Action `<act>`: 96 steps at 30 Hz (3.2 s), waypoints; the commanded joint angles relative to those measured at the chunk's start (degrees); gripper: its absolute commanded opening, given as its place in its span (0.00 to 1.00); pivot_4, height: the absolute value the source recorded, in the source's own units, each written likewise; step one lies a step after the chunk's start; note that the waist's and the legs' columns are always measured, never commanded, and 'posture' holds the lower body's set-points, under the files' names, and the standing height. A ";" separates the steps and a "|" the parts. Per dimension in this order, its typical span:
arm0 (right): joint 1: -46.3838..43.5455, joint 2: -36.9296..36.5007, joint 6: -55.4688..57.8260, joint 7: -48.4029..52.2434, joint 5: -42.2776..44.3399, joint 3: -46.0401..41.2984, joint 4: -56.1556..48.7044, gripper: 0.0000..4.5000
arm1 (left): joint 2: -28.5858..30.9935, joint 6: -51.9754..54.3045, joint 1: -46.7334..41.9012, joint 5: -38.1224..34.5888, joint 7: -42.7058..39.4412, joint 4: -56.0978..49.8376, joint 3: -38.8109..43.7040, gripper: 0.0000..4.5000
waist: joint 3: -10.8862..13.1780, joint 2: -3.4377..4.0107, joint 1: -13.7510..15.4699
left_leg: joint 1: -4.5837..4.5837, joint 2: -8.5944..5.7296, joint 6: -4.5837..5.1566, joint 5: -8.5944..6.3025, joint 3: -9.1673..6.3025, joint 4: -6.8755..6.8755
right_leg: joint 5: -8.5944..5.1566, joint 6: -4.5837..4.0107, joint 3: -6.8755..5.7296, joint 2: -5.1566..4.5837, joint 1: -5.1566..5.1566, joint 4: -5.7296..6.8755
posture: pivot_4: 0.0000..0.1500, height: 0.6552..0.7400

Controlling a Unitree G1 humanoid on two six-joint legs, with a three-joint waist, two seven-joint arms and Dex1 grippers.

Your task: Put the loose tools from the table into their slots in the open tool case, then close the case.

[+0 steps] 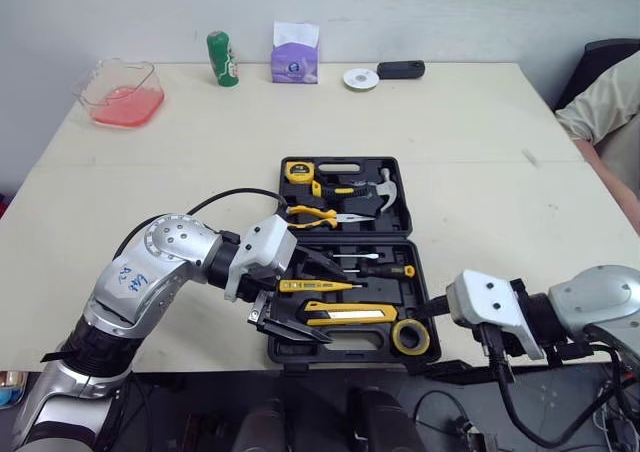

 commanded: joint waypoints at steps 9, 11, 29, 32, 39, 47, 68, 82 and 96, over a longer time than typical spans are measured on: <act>12.72 17.49 -28.13 -2.15 -8.69 4.12 16.50 0.09 | -0.68 0.65 -1.42 -1.31 -0.88 -0.61 0.52 1.00 | -0.01 -0.20 -0.02 | 0.03 -0.05 0.05 0.00 0.07 0.02 | 0.05 0.10 0.09 0.11 0.06 -0.07 | 1.00 1.00; 13.04 18.64 -31.25 -2.58 -10.65 4.88 20.05 0.01 | -0.70 0.79 -1.62 -1.29 -0.92 -0.62 0.48 1.00 | 0.01 -0.18 -0.05 | 0.04 -0.02 0.05 0.00 0.08 0.01 | 0.05 0.09 0.09 0.15 0.05 -0.06 | 1.00 1.00; 19.94 20.49 -42.70 -3.74 -8.62 5.02 31.50 0.01 | 0.28 0.78 -2.62 -0.39 -0.47 0.70 1.56 1.00 | -0.28 -0.52 0.19 | 1.59 -0.06 0.20 -0.33 -0.05 -0.57 | -0.04 -0.05 -0.06 -0.32 1.74 -0.71 | 1.00 1.00; 18.04 17.87 -34.10 -4.43 -2.36 3.41 24.77 0.01 | 0.37 1.00 -2.20 -0.24 0.16 0.99 1.92 1.00 | -0.23 -0.45 0.09 | 1.57 -0.07 0.20 -0.34 -0.05 -0.57 | -0.04 -0.05 -0.07 -0.37 1.71 -0.72 | 1.00 1.00; 4.87 12.64 -13.01 -14.14 11.83 -4.65 17.67 0.01 | 3.06 -0.59 2.58 3.61 3.83 5.24 4.83 1.00 | 0.03 -0.03 -0.68 | 1.39 0.00 0.05 -0.28 -0.01 -0.64 | -0.05 -0.07 -0.02 -0.34 1.29 -0.55 | 1.00 1.00; -13.12 11.83 -7.21 -24.33 -2.87 1.90 31.42 0.00 | 5.50 -8.94 4.29 14.34 12.20 25.62 9.58 0.63 | 0.04 -0.02 -0.33 | 0.53 -0.03 -0.05 0.02 0.04 -0.57 | -0.04 -0.08 -0.09 -0.23 0.36 -0.30 | 1.00 1.00; -22.01 20.39 -8.52 -22.85 -16.18 10.22 38.82 0.00 | -10.38 -8.72 -3.50 22.51 17.44 32.48 2.43 0.01 | 0.03 -0.02 -0.07 | -0.82 -0.20 0.30 0.03 0.40 0.28 | 0.26 0.43 -0.40 -0.36 -0.84 0.35 | 1.00 1.00; -20.55 20.10 -6.45 -22.32 -18.05 8.64 37.43 0.00 | -11.88 -9.90 -5.86 25.95 18.24 36.38 2.90 0.01 | 0.02 -0.03 0.34 | -0.81 -0.34 0.38 0.08 0.28 0.34 | 0.26 0.44 -0.28 -0.46 -0.75 0.44 | 1.00 1.00; -23.28 13.24 10.48 -20.19 -9.30 -1.58 35.03 0.68 | -2.65 20.61 -9.85 16.98 18.36 28.48 12.23 0.86 | 0.03 -0.03 -0.18 | -0.82 -0.23 0.36 0.07 0.24 0.27 | 0.25 0.43 -0.23 -0.40 -0.76 0.38 | 1.00 1.00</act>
